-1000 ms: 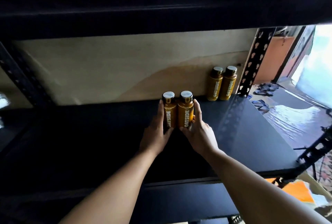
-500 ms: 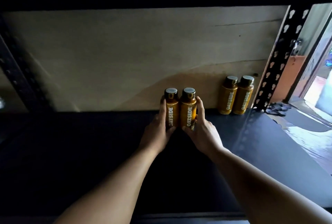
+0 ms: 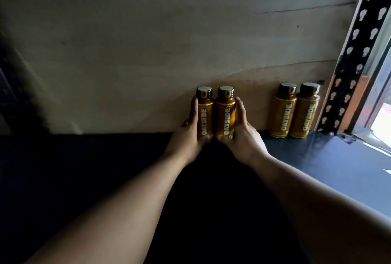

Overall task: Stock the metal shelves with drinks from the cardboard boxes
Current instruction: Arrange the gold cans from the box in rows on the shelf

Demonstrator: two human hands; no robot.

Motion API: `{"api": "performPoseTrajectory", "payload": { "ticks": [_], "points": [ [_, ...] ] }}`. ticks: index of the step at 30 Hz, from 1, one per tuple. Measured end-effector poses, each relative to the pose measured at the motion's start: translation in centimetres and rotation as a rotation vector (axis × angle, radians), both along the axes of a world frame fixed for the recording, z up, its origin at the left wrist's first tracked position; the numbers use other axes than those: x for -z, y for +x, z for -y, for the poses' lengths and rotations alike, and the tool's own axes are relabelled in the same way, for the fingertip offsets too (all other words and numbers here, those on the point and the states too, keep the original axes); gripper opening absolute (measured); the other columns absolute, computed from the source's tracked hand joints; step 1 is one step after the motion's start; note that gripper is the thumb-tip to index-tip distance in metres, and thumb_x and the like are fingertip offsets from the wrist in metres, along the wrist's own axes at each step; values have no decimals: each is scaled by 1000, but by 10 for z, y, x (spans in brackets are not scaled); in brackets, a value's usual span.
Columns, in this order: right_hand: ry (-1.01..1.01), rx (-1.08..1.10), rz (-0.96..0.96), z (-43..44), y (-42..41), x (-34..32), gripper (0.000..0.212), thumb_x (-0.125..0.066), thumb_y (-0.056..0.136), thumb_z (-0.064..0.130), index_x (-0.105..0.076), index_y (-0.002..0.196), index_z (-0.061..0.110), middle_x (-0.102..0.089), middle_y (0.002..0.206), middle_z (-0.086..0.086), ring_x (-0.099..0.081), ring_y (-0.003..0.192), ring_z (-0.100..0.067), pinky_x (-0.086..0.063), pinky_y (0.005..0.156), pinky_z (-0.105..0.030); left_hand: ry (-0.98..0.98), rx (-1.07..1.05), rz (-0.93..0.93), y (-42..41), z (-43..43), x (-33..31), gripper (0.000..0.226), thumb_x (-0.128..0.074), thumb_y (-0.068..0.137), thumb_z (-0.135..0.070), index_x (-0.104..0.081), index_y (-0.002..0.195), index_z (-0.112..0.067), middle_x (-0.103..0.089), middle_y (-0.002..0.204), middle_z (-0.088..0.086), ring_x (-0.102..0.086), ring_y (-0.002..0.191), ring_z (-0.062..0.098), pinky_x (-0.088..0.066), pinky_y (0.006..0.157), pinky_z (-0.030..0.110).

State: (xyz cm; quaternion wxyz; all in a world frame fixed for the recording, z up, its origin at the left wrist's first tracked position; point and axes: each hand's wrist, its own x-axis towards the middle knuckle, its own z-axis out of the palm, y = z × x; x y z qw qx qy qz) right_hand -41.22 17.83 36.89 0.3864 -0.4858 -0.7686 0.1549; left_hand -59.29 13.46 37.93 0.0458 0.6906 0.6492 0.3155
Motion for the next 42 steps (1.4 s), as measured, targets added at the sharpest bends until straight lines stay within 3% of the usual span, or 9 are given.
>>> {"api": "performPoseTrajectory", "payload": {
  "ticks": [3,11,21,25,31,42],
  "points": [
    [11,0,-10,-9,0,0,119,-78,87,33,20,150,56,-65,134,-5,-67,112,-28,-54,93,-41,-3,-12,-33,-1,-7,-1,107,-61,99,-38,34,148,-43,-47,152,15,-66,112,30,-51,86,37],
    [13,3,-25,-18,1,-1,118,-83,83,35,9,154,56,-72,122,-2,-71,102,-25,-58,89,-42,13,-7,4,-4,-12,-1,107,-62,98,-40,31,149,-44,-40,157,13,-62,120,28,-45,80,28],
    [13,-22,-12,-17,3,-2,115,-81,87,35,10,156,51,-70,126,-1,-70,108,-24,-55,93,-37,38,39,79,-8,-15,5,109,-64,98,-36,34,143,-54,-40,158,10,-59,125,28,-48,90,33],
    [12,-42,-23,-16,3,-2,115,-80,86,34,11,154,53,-69,130,-2,-69,111,-26,-55,97,-41,51,35,97,-9,-15,6,112,-66,97,-36,35,136,-62,-41,158,7,-57,128,29,-49,99,41],
    [12,-60,-34,-18,4,-1,116,-81,86,33,10,154,56,-68,131,-1,-69,110,-24,-55,95,-40,64,36,115,-9,-15,5,109,-67,96,-38,27,148,-52,-35,162,2,-53,133,25,-40,94,28],
    [-9,-44,-22,-19,4,0,119,-82,85,35,13,156,52,-68,132,-3,-67,115,-27,-54,99,-44,35,37,106,-10,-12,3,108,-66,96,-38,30,144,-54,-30,164,1,-48,137,27,-45,103,41]
  ]
}}
